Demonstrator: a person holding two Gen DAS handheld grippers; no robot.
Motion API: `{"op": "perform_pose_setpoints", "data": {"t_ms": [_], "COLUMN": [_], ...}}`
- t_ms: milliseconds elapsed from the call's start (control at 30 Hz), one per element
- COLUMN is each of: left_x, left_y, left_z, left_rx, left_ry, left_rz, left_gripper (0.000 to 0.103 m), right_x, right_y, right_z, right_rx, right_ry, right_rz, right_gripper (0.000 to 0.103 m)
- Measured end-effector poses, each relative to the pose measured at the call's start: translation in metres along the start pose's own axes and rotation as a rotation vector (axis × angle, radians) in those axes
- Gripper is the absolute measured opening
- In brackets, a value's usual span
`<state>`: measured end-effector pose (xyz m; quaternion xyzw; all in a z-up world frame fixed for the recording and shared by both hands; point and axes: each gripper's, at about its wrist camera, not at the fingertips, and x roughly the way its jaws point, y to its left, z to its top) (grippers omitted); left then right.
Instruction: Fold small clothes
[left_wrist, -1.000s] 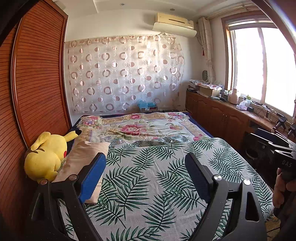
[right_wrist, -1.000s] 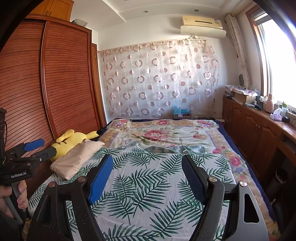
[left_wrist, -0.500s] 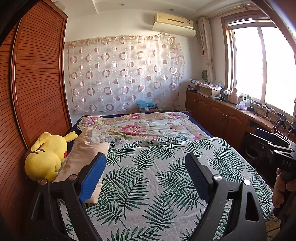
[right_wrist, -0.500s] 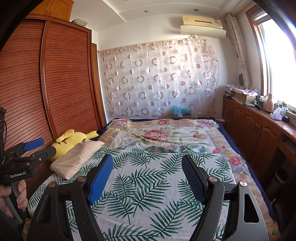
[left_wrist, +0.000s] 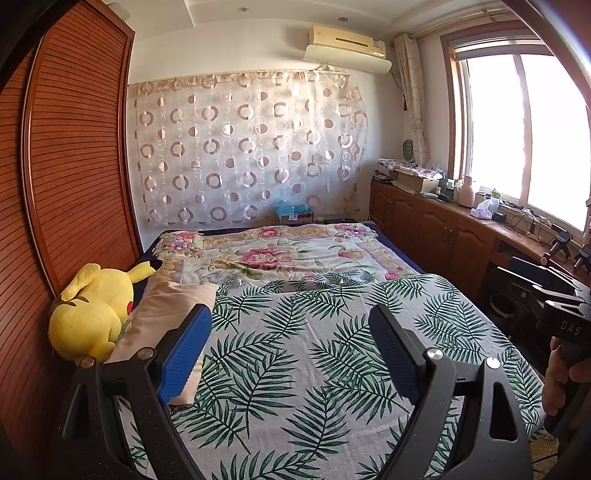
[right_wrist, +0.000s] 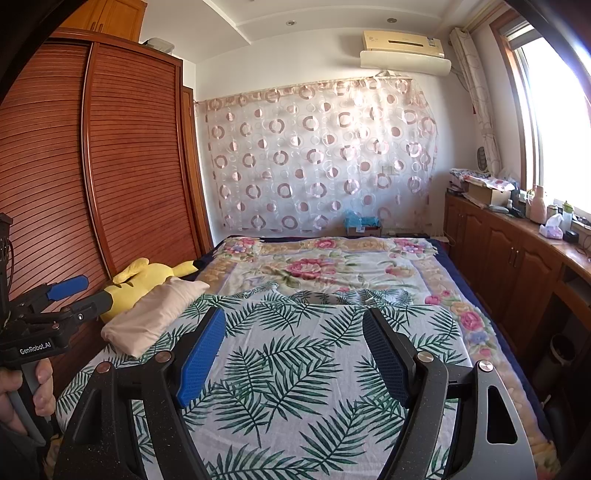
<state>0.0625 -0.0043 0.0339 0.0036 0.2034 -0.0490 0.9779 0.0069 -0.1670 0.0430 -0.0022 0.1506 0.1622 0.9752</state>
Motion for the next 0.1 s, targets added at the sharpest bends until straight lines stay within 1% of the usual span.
{"op": "perform_pose_setpoints", "data": {"t_ms": [100], "left_x": [0.0001], "left_y": [-0.0001], "left_z": [-0.0008], "left_rx": [-0.001], "left_ry": [0.001], "left_rz": [-0.001], "left_gripper": [0.088], "right_x": [0.0007], "right_y": [0.0007], "right_z": [-0.0003], "right_rx": [0.0], "right_ry": [0.0], "right_rz": [0.001], "right_gripper": [0.078]}}
